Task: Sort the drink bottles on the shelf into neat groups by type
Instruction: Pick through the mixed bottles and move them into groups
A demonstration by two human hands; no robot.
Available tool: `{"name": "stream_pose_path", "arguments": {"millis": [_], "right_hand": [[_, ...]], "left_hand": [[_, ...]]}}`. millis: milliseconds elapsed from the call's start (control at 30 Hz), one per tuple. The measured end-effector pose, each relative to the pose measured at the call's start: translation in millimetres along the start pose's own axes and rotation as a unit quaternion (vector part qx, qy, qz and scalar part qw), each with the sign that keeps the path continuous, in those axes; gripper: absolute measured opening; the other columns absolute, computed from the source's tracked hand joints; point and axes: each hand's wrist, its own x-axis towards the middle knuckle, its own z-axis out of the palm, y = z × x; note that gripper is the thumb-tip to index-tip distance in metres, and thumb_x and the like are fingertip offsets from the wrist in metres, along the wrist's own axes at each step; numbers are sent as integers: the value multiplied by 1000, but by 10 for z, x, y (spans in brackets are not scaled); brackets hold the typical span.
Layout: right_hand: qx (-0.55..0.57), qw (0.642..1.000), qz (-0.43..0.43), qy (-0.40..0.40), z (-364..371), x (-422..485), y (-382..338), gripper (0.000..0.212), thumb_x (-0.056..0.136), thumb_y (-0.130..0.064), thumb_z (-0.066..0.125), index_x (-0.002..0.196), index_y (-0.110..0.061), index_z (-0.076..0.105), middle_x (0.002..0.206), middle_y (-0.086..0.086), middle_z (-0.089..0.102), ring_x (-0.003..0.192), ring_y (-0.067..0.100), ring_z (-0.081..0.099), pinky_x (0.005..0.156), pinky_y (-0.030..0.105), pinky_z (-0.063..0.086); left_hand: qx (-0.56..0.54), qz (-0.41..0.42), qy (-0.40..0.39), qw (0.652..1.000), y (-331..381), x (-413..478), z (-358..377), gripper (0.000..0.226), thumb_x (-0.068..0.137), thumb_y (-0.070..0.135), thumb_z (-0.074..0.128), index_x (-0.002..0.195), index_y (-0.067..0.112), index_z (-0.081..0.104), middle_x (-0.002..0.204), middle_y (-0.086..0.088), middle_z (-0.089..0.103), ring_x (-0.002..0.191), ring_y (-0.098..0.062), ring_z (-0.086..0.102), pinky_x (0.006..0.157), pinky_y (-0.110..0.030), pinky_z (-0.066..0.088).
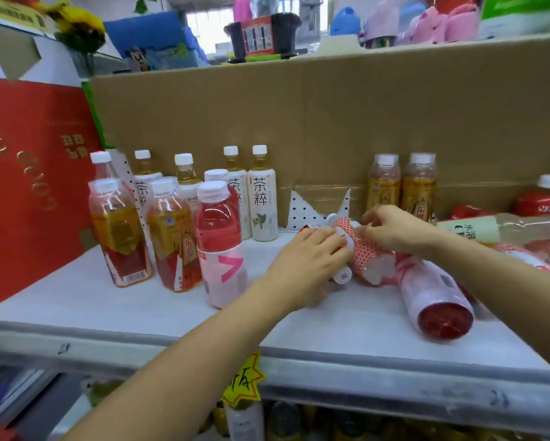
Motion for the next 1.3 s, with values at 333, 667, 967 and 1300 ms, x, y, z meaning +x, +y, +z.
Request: {"name": "stream_pose_path", "arguments": {"millis": [333, 667, 967, 1300], "right_hand": [[-62, 994, 6, -90, -26, 208, 163, 45, 99, -45, 47, 120, -6, 56, 103, 9, 62, 86, 23, 58, 56, 27, 37], [-57, 984, 88, -142, 87, 416, 67, 82, 84, -65, 59, 140, -8, 41, 104, 7, 56, 81, 19, 57, 64, 28, 44], [64, 979, 126, -150, 122, 513, 78, 73, 82, -47, 70, 135, -9, 39, 96, 9, 58, 80, 23, 63, 57, 28, 48], [338, 940, -25, -30, 6, 450, -68, 48, 74, -8, 81, 114, -13, 55, 103, 9, 71, 95, 26, 69, 94, 50, 53]], "left_hand": [[2, -130, 148, 980, -186, 260, 330, 36, 89, 43, 53, 102, 10, 61, 104, -9, 70, 90, -32, 66, 62, -40, 57], [-238, -557, 105, 789, -484, 548, 303, 49, 101, 53, 39, 123, 10, 46, 114, -13, 65, 105, -36, 61, 81, -43, 45], [-406, -543, 110, 727, -434, 439, 211, 48, 101, 20, 51, 146, 21, 36, 149, -4, 42, 137, -28, 39, 111, -42, 33], [-418, -501, 106, 750, -291, 170, 239, 69, 95, 10, 62, 154, 22, 27, 155, -2, 30, 142, -22, 34, 119, -46, 29]]}}
